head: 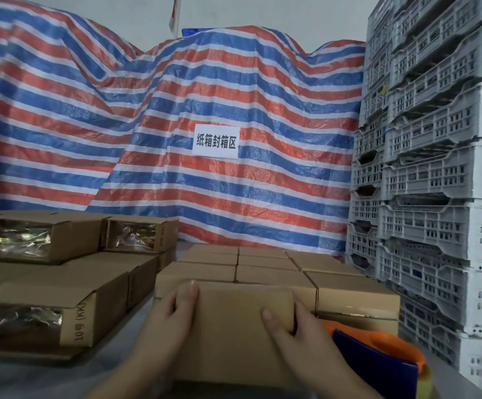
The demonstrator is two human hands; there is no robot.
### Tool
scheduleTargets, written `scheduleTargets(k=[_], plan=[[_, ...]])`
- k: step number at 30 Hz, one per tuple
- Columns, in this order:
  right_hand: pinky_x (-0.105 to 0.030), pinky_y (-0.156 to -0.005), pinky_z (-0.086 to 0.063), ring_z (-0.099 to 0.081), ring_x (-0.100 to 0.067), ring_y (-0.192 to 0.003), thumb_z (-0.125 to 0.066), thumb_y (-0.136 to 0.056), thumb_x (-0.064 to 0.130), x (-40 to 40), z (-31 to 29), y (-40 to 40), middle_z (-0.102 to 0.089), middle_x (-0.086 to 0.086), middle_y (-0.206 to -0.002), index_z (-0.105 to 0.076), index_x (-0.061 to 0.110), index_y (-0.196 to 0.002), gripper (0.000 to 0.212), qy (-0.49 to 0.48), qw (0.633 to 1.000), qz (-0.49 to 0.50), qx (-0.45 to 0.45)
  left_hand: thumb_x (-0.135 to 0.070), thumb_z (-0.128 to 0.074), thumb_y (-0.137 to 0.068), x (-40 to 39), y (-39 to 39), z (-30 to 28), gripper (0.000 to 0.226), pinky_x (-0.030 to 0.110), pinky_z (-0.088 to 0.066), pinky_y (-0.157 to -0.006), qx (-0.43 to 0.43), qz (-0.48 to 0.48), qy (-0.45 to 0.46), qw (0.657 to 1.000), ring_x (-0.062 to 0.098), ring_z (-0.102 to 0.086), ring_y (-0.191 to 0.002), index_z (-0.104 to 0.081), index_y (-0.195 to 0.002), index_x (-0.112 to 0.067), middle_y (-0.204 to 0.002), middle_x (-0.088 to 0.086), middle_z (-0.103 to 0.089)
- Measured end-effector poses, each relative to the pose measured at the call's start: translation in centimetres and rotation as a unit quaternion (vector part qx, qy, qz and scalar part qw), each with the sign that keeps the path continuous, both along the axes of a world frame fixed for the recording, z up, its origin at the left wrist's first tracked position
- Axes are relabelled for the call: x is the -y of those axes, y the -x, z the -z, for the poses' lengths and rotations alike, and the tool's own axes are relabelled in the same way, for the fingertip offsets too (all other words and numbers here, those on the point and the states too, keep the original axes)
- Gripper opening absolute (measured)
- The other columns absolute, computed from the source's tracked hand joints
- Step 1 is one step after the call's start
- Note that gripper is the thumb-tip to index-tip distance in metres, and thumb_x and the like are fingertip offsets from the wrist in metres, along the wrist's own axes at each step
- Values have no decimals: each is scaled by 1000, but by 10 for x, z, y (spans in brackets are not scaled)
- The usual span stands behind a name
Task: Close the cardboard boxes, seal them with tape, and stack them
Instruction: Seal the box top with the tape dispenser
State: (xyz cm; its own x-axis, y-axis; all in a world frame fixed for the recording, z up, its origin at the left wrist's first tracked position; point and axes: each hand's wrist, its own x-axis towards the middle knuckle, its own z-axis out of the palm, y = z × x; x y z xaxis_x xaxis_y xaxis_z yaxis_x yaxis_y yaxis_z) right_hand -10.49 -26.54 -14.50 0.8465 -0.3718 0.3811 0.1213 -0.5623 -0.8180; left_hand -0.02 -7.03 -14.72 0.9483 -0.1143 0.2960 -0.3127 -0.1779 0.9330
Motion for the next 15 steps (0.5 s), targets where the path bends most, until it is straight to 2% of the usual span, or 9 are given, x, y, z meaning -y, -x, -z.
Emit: scheduleTargets(k=[2, 3, 4, 6, 9, 11, 12, 13, 15], plan=[[-14, -69, -42, -61, 15, -80, -38, -86, 75, 3, -17, -3, -67, 30, -77, -63, 43, -89, 41, 5, 999, 45, -7, -75, -33, -88, -6, -6, -17, 66, 35, -47, -86, 9, -13, -100, 995, 22, -61, -106, -62, -122, -27, -117, 2, -67], [-17, -64, -42, -62, 10, -73, -32, -92, 72, 5, -27, -7, -67, 23, -71, -64, 37, -81, 49, 9, 997, 64, -30, -73, -34, -90, -10, -10, -26, 59, 31, -49, -76, -7, 2, -126, 992, 20, -63, -98, -60, -119, -29, -110, 1, -68], [-21, -62, -45, -63, 3, -73, -27, -97, 69, 7, -36, -10, -68, 15, -74, -62, 33, -81, 52, 11, 994, 75, -73, -70, -36, -92, -12, -14, -35, 50, 28, -49, -64, -37, 22, -146, 988, 18, -65, -89, -57, -114, -31, -101, -1, -68], [-30, -66, -55, -69, -19, -80, -23, -100, 66, 11, -47, -19, -70, -3, -87, -59, 29, -95, 52, -9, 979, 63, -193, -66, -40, -94, -14, -19, -48, 45, 27, -52, -55, -120, 61, -193, 972, 22, -67, -82, -55, -107, -26, -94, 4, -69], [-36, -69, -59, -70, -31, -81, -23, -96, 73, 12, -49, -24, -72, -18, -100, -59, 15, -123, 73, -34, 944, 30, -326, -72, -43, -89, -18, -24, -49, 55, 33, -58, -62, -221, 106, -252, 936, 29, -71, -87, -58, -104, -21, -97, 14, -72], [-35, -72, -57, -69, -32, -85, -22, -93, 78, 13, -43, -22, -71, -18, -103, -62, 12, -126, 85, -54, 940, 34, -334, -76, -41, -87, -27, -31, -38, 61, 32, -58, -63, -247, 141, -224, 932, 27, -73, -84, -64, -108, -24, -93, 12, -75], [-35, -76, -55, -67, -30, -91, -24, -92, 79, 15, -37, -19, -70, -15, -104, -63, 13, -126, 83, -76, 946, 38, -313, -75, -40, -87, -31, -34, -32, 60, 30, -57, -63, -252, 160, -190, 935, 24, -73, -80, -66, -111, -25, -91, 9, -76], [-34, -79, -52, -65, -29, -97, -28, -92, 78, 13, -32, -15, -68, -12, -106, -64, 16, -125, 78, -108, 952, 46, -282, -70, -41, -90, -32, -34, -27, 58, 28, -55, -62, -250, 166, -141, 944, 23, -73, -78, -67, -114, -24, -91, 8, -76], [-35, -87, -50, -62, -28, -109, -43, -92, 73, 5, -22, -7, -67, -10, -113, -60, 19, -126, 66, -218, 948, 47, -227, -48, -43, -100, -25, -37, -15, 47, 29, -50, -68, -214, 135, 0, 968, 28, -68, -87, -61, -126, -13, -101, 16, -72]])
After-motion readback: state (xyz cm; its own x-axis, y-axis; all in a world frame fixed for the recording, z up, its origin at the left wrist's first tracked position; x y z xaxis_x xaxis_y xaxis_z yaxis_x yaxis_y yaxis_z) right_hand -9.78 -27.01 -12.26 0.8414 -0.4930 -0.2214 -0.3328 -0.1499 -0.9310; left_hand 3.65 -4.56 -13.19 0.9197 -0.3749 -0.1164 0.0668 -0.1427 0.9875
